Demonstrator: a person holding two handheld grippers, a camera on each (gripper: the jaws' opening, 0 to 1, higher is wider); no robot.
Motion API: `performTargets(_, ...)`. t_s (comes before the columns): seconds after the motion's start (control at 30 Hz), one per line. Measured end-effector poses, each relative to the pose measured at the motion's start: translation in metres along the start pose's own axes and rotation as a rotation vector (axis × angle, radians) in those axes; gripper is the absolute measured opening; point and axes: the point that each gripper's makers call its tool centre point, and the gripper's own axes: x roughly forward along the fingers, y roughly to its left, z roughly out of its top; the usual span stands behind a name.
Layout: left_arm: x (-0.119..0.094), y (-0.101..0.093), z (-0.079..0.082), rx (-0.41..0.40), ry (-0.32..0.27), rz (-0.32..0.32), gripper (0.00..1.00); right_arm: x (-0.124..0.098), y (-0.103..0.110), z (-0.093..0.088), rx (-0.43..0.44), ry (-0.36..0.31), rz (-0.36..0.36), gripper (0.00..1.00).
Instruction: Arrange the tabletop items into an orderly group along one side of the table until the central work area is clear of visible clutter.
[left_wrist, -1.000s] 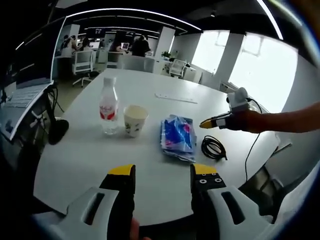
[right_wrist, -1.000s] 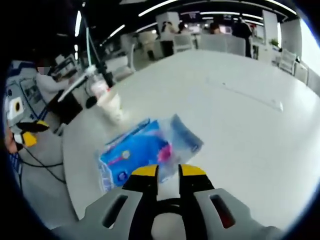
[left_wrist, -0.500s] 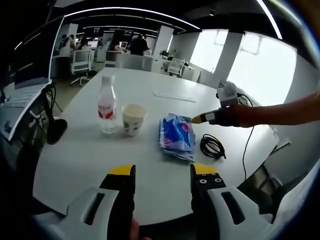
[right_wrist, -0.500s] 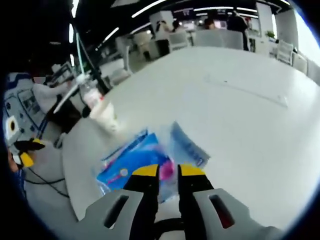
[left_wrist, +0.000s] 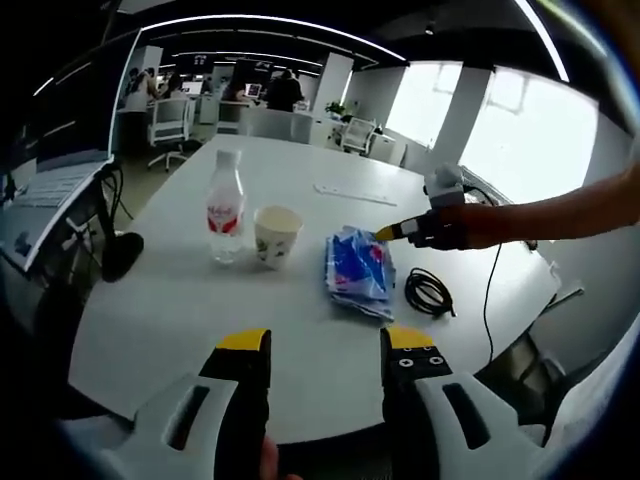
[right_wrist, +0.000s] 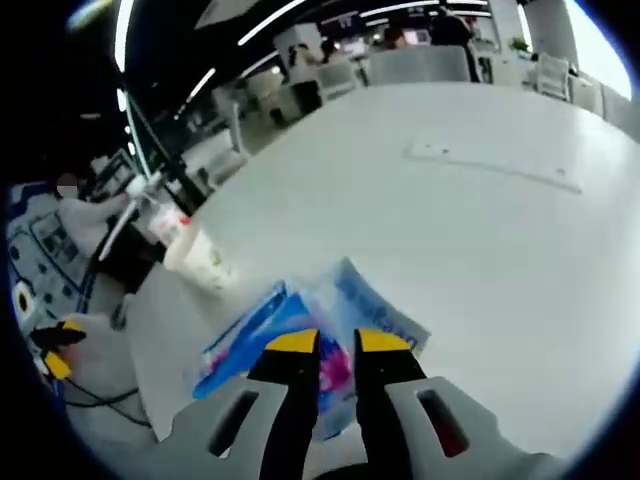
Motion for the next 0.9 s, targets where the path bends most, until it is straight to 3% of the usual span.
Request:
performTargets(0.2,-0.002,0.0,-0.005,-0.013,0.003,0.004,0.43,0.004,0.002,-0.006,-0.005,0.023,-0.002,0.1)
performTargets(0.4,-0.001,0.0,-0.006,-0.013,0.002,0.005,0.43,0.003,0.003,-0.013,-0.021,0.02,-0.008,0.0)
performTargets(0.73,0.001,-0.001,-0.004,-0.014,-0.004,-0.002,0.42,-0.016,0.005,-0.031,0.005,0.013,-0.007,0.0)
performTargets(0.9,0.004,-0.003,-0.004,-0.019,-0.005,-0.009,0.42,-0.029,0.01,-0.042,0.058,-0.022,-0.008,0.0)
